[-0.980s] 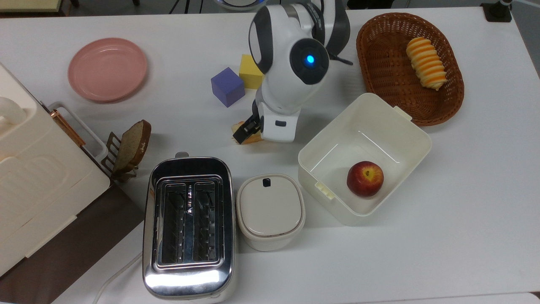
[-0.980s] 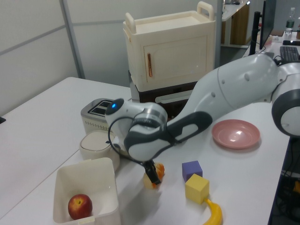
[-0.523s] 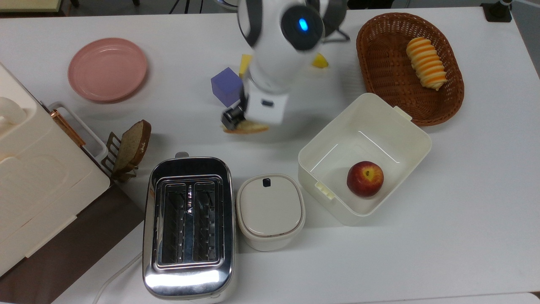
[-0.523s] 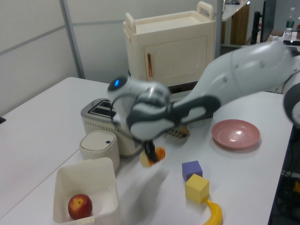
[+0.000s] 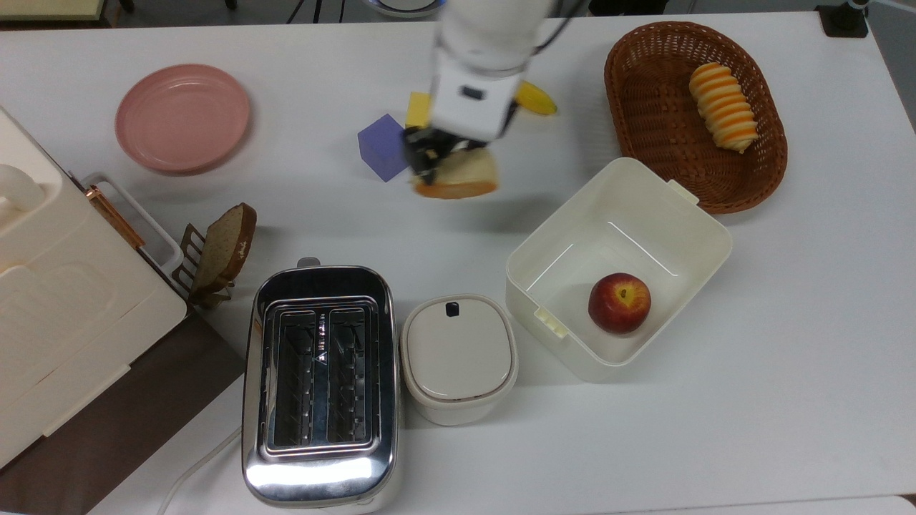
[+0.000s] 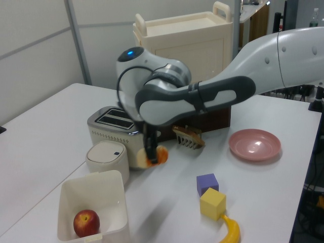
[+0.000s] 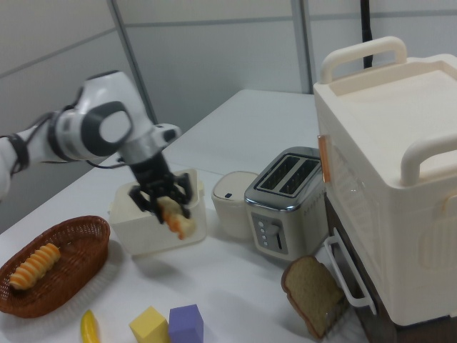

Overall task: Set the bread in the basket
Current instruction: 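Carry the held bread slice over to the wicker basket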

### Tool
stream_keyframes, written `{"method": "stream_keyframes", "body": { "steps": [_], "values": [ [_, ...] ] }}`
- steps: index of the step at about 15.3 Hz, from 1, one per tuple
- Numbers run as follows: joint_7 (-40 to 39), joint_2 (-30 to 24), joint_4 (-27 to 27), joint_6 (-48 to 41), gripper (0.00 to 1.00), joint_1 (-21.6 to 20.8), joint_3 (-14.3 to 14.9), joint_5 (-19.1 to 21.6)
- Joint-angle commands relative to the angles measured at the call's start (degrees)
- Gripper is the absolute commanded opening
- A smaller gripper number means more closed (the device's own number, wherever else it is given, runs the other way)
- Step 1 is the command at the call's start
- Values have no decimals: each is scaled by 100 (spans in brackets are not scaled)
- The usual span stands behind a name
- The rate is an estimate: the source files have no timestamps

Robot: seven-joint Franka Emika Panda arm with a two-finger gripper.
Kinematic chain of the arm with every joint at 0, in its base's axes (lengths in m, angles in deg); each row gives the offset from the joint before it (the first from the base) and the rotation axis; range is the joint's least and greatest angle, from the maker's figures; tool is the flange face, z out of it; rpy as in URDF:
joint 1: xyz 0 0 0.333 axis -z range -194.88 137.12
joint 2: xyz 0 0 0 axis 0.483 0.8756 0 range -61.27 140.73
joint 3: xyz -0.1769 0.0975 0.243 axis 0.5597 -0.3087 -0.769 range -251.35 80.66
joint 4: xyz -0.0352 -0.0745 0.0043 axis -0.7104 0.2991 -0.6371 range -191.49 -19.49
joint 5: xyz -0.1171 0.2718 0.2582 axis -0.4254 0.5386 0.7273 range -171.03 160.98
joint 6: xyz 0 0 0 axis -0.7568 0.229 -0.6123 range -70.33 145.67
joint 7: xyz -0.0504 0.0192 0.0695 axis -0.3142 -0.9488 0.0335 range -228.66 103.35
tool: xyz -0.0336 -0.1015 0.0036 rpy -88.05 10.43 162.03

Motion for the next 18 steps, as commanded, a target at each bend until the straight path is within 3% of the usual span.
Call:
{"method": "stream_keyframes", "body": {
  "steps": [1,4,7,18],
  "values": [
    [1236,123,307,-87,65,-610,53,9],
    [2001,386,764,9,65,-936,53,-8],
    [2697,483,854,440,65,-1138,62,-96],
    [2733,457,862,371,65,-1200,62,-87]
  ]
}}
